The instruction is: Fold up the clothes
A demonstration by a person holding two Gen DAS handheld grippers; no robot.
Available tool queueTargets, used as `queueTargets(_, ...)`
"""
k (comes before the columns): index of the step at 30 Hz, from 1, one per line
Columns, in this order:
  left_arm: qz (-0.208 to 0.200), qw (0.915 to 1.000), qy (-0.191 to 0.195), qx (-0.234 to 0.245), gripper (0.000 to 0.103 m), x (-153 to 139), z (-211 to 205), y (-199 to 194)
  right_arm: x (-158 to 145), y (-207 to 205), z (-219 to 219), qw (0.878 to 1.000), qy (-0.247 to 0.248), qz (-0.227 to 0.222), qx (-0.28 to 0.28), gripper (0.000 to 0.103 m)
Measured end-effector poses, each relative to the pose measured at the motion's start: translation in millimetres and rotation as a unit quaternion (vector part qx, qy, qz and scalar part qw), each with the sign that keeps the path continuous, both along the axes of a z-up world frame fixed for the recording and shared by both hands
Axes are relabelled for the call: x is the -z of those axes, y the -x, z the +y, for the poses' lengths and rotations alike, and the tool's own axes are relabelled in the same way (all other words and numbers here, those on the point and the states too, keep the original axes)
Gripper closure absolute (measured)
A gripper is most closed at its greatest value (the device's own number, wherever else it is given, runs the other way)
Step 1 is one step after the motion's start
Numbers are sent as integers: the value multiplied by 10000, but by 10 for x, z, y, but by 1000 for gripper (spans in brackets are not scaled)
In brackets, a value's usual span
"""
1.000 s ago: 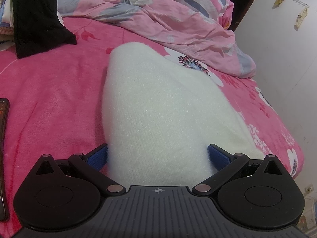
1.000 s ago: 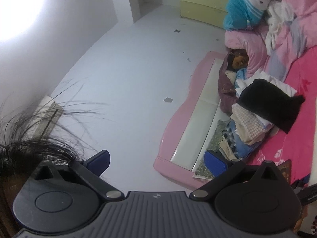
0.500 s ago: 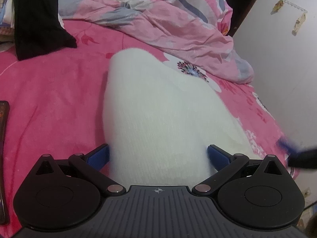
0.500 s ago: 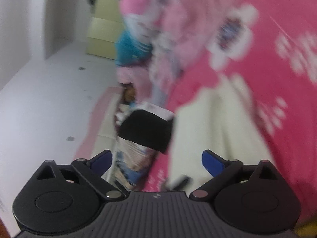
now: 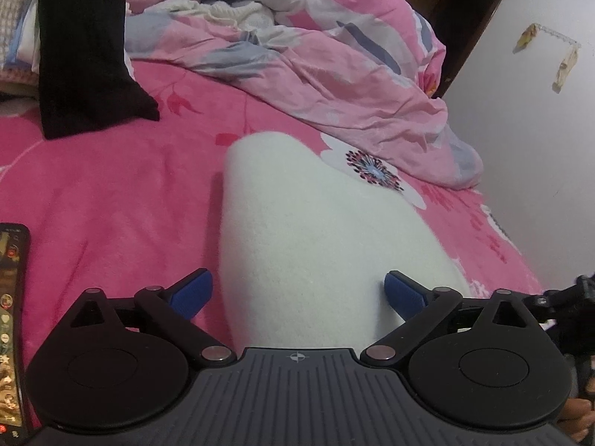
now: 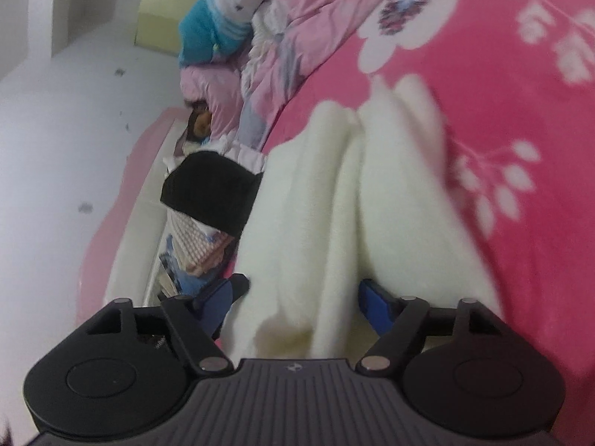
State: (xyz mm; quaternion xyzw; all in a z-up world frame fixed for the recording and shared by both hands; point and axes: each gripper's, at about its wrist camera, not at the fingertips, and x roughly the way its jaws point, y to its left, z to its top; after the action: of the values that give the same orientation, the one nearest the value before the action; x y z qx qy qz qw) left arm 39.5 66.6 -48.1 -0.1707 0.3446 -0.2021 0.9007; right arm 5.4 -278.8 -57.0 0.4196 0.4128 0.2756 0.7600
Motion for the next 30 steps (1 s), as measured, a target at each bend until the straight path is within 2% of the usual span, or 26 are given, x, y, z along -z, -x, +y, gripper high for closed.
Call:
queueTargets(4, 0, 9999, 108, 66, 9, 26, -6, -19, -44, -144, 112, 9991, 358, -213, -116, 40)
queueTargets(6, 29, 9999, 129, 63, 9, 34, -19, -37, -42, -207, 154, 9982, 514, -303, -107, 48)
queueTargets(7, 34, 9999, 116, 57, 9, 32, -31, -47, -42, -227, 173, 9975, 608, -342, -97, 60)
queueTargets(8, 35, 9999, 89, 56, 10, 27, -42, -55, -43, -241, 190, 9967, 713, -384, -97, 67)
queueTargets(10, 39, 10000, 13, 70, 10, 7, -65, -57, -95, -219, 206, 9947, 860, -551, -113, 71)
queueTargets(16, 57, 9999, -86, 118, 10, -72, -124, -59, -328, -135, 197, 9853, 1272, -1135, -102, 73)
queueTargets(25, -205, 9972, -648, 320, 9, -193, -413, -4, -254, -93, -46, 9855, 1274, -1116, 83, 74)
queueTargets(30, -253, 9958, -788, 395, 8, -228, -507, 0, -273, -63, -134, 9840, 1290, -1225, 141, 74)
